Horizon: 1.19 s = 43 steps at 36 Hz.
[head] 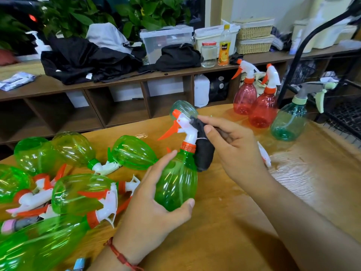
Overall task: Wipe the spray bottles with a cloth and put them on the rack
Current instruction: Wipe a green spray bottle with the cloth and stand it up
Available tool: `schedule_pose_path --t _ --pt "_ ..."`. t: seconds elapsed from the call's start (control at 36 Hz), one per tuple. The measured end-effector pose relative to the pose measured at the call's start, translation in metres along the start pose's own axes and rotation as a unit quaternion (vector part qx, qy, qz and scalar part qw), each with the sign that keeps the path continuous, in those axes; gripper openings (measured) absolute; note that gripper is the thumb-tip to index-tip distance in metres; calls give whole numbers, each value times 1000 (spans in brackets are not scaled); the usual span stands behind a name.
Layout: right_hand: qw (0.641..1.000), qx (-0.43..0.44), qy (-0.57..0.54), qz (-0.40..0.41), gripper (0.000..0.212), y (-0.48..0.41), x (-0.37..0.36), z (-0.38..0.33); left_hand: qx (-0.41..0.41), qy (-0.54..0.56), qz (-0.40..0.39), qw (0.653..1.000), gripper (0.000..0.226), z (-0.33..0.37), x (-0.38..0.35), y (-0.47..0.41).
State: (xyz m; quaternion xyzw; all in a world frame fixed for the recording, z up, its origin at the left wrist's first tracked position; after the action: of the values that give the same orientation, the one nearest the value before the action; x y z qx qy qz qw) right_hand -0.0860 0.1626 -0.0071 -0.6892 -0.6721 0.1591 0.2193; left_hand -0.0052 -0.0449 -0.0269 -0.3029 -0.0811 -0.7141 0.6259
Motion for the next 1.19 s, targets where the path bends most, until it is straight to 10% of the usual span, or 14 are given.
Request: schedule_pose_path --t 1.19 --pt "990 -135 -8 -27 21 4 20 -87 -53 146 50 987 101 15 6 9"
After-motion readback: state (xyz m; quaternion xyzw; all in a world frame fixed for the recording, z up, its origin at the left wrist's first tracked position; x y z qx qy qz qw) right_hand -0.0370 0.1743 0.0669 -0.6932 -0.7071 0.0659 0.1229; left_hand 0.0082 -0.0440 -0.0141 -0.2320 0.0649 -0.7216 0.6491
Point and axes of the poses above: each hand's wrist, its own y-axis away from the middle knuckle, its own x-axis out of the back of the hand, z = x × y, the point moved 2 cm from there along -y, towards the middle knuckle, and after that the axes turned 2 degrees about -z, right-handed, at the moved point
